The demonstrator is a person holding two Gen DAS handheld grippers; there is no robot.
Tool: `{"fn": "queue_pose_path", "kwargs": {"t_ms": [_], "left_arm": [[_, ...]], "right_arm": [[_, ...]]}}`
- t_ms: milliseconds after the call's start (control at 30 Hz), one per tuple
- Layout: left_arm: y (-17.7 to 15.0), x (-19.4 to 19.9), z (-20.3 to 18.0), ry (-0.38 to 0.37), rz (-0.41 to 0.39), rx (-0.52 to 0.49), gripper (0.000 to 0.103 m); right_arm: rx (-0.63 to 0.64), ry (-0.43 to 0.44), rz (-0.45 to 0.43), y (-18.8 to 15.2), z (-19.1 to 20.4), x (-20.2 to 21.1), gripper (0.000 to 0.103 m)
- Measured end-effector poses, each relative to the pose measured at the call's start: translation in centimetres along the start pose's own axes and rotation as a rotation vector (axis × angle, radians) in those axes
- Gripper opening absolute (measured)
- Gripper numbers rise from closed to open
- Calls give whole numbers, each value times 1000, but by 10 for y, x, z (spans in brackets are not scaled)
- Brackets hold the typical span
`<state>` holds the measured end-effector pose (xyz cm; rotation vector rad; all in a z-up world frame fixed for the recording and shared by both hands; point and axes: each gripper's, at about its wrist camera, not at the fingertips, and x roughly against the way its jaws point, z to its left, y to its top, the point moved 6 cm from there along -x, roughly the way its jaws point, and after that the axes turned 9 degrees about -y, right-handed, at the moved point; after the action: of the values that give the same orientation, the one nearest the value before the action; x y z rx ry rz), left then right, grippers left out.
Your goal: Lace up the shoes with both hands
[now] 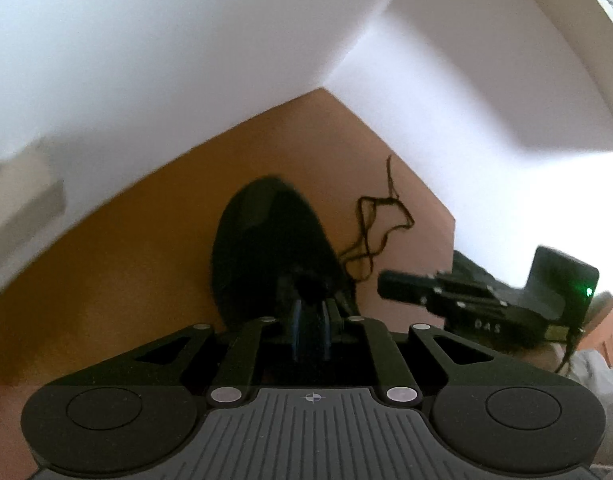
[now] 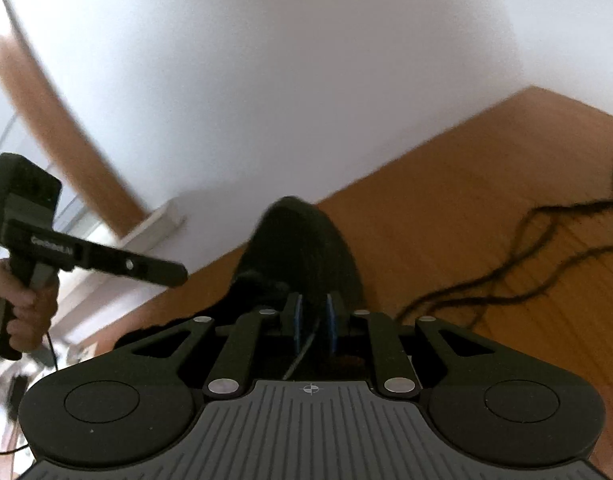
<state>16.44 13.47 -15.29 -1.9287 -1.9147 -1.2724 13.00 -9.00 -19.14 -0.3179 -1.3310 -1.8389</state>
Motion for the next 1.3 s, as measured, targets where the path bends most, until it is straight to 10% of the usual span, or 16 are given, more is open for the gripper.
{"fn": "queue_pose_path", "kwargs": {"t_ms": [400, 500, 567, 733, 1033, 1167, 1300], "left_arm": [[-18, 17, -23, 116, -87, 107, 14], [-22, 21, -42, 155, -123, 119, 64], [-25, 20, -59, 172, -141, 118, 70], [-40, 1, -90, 184, -155, 174, 83], [-75, -66, -98, 381, 20, 148, 78], [-88, -79, -91, 565, 131, -21, 61], [-94, -76, -94, 589, 185, -143, 57]], "right_arm": [[559, 140, 112, 19, 38, -30, 30], [609, 185, 136, 15, 39, -31, 28], [595, 222, 171, 16, 36, -34, 10], [491, 229, 185, 21, 22, -33, 4], [219, 275, 186, 19, -17, -9, 3], [162, 303, 187, 15, -20, -7, 4], [187, 325, 170, 12, -12, -1, 4]]}}
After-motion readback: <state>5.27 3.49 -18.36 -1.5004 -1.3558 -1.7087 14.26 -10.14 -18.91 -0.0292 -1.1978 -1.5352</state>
